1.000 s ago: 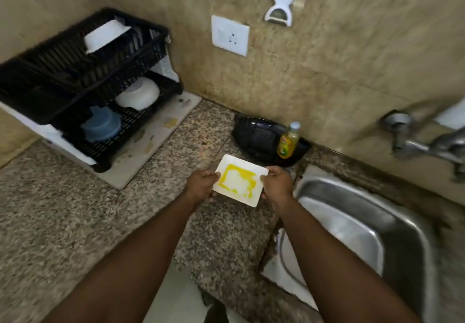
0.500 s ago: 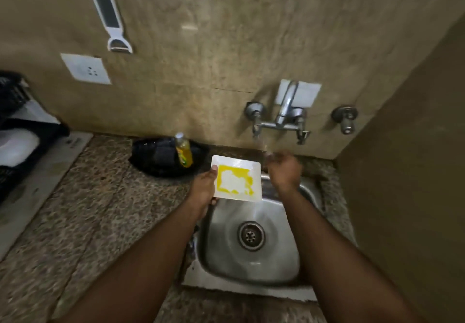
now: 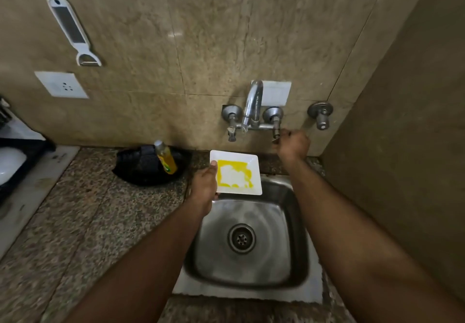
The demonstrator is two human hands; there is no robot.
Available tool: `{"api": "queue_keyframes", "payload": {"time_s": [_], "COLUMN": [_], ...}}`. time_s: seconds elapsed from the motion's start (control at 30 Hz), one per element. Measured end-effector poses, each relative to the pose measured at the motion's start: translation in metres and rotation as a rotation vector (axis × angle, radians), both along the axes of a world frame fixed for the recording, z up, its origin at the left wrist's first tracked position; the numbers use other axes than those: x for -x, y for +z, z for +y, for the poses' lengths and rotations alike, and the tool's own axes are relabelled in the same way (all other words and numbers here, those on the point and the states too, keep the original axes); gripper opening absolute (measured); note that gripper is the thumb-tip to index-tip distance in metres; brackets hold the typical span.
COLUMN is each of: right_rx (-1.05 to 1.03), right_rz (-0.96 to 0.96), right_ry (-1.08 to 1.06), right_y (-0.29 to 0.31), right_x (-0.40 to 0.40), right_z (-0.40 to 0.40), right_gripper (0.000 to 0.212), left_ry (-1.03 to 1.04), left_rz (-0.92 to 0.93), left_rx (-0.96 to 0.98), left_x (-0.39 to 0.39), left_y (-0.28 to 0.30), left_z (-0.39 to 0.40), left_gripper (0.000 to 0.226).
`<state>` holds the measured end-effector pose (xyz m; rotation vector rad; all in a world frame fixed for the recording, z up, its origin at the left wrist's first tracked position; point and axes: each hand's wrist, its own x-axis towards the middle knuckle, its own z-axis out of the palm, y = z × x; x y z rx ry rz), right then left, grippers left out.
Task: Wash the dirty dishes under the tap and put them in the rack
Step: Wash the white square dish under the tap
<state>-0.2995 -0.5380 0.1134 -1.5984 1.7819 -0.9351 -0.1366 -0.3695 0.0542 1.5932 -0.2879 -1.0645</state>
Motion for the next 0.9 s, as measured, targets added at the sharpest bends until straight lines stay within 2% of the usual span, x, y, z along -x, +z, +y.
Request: {"api": "queue_keyframes", "payload": {"time_s": [0.13,0.2,0.27,0.3,0.33,0.4,0.47,0.53,0.6,0.67,0.73,0.8,0.87,0.9], "right_rx": [-0.142,-0.332,-0.595,-0.673,-0.703,-0.658,-0.597,-0.564,-0.561,-0.615,-0.708,-0.719,-0.661,-0.623], "right_rz": [-0.224,-0.295,-0.391,-0.406,-0.419,-0.445,-0.357,-0.283,-0.32,-0.457,-0.669,-0.755,-0.658,-0.601], "right_ry": [-0.001,0.07,0.281,0.382,0.422,0.342,0.198,0.136,0.228,0.381,0.487,0.457,0.318,0.235], "right_y": [-0.045,-0.031,-0.033,-0.034,-0.041,-0.052,-0.058,-0.064,-0.067,-0.068,-0.067,-0.068,-0.07,-0.072], "right_x": [0.007,0.002,-0.006,-0.007,-0.009,-0.017,-0.026,-0.033,-0.037,-0.035,-0.029,-0.026,-0.032,-0.038], "right_z": [-0.006,0.03,0.061,0.075,0.084,0.092,0.091,0.09,0.092,0.097,0.102,0.108,0.112,0.112], "right_gripper": [0.076,0.06,0.025,0.016,0.02,0.024,0.036,0.046,0.038,0.017,0.031,0.03,0.019,0.022], "left_ry": [0.028,0.054,0.077,0.087,0.081,0.047,0.0,0.003,0.047,0.101,0.141,0.134,0.09,0.077], "left_rz": [-0.022,-0.05,-0.077,-0.094,-0.122,-0.183,-0.241,-0.341,-0.467,-0.558,-0.663,-0.751,-0.791,-0.799], "left_rx": [-0.014,-0.022,-0.03,-0.037,-0.053,-0.072,-0.075,-0.058,-0.076,-0.087,-0.095,-0.082,-0.096,-0.094], "left_x": [0.001,0.001,0.0,-0.001,-0.002,-0.002,0.002,0.002,0.001,-0.002,-0.007,-0.008,0.001,0.006], "left_y": [0.0,0.0,-0.004,-0.008,-0.012,-0.018,-0.02,-0.022,-0.022,-0.017,-0.014,-0.012,-0.003,0.001], "left_z": [-0.002,-0.001,0.001,0.001,0.003,0.006,0.009,0.011,0.013,0.015,0.018,0.018,0.017,0.017], "left_gripper": [0.043,0.041,0.041,0.041,0.04,0.035,0.03,0.036,0.044,0.047,0.057,0.063,0.06,0.055]}}
